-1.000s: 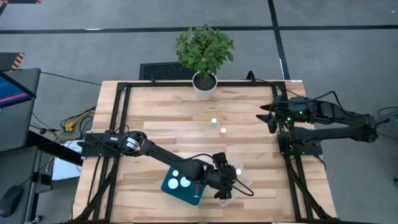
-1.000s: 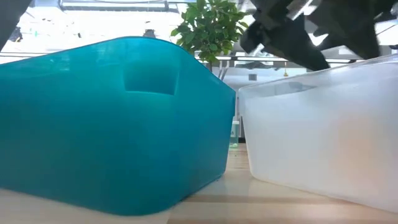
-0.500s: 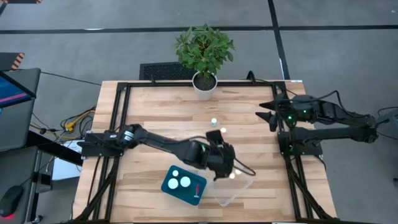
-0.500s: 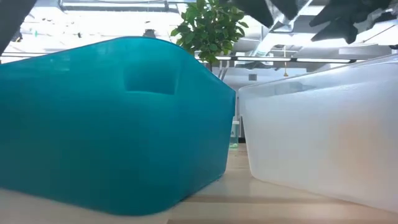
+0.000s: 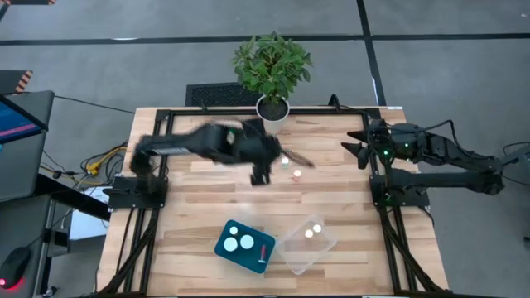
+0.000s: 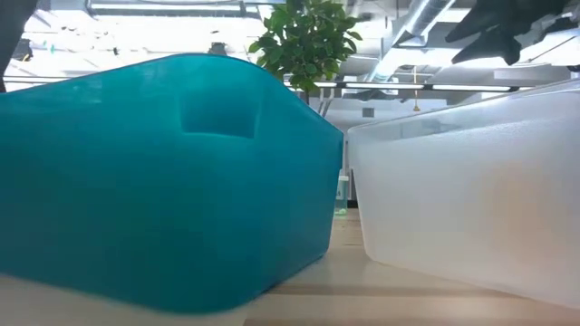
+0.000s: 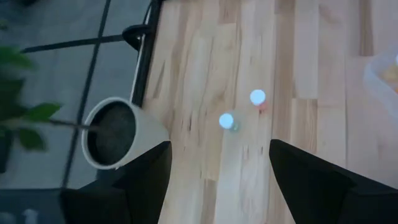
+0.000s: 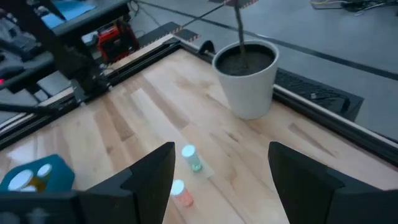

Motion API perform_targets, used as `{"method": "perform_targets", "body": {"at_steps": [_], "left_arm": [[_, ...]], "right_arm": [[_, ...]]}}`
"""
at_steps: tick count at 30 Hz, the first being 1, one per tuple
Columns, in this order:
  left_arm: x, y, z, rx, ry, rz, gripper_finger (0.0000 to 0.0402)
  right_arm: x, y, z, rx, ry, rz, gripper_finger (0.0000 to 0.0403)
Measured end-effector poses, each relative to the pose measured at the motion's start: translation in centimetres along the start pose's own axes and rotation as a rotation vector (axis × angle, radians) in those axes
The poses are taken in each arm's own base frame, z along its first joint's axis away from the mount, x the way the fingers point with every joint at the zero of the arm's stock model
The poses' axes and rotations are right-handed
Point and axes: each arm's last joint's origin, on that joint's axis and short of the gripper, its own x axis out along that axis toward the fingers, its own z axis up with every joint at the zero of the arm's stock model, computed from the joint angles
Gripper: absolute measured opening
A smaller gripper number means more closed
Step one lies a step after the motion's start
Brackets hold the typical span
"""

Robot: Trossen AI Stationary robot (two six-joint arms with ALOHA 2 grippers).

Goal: Pick and place medicine bottles into bin by pill shape (circle, oval)
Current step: Put the small blue pill bottle into the transparent bin

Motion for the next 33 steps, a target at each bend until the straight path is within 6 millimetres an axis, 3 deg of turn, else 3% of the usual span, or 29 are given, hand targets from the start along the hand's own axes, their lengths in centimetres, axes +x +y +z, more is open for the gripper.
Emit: {"method": "perform_targets", "body": {"at_steps": [5,8,15,18,26,33], "left_arm": [[-1.9,4.8,-3.8,-0.118,-0.088,-0.045,0.0263],[-2.1,6.0,-6.9,-0.205,-0.213,-0.026,0.0263],[1.7,4.6,-12.0,-0.362,-0.568,-0.014,0.0263],[4.1,3.3,-13.2,-0.357,-0.597,-0.069,0.0263],[9.9,1.1,-12.8,-0.391,-0.552,-0.132,0.0263],[11.8,0.4,-11.9,-0.498,-0.625,-0.168,0.0263]], "right_arm": [[0.1,-0.4,0.3,0.018,-0.03,-0.037,0.0271],[0.1,-0.6,0.4,0.027,-0.036,-0.062,0.0271],[0.2,-1.0,0.7,0.048,-0.066,-0.097,0.0271],[0.2,-1.0,0.9,0.051,-0.078,-0.096,0.0271],[0.2,-1.0,0.9,0.049,-0.081,-0.095,0.0271],[0.2,-1.0,0.9,0.05,-0.081,-0.095,0.0271]]}}
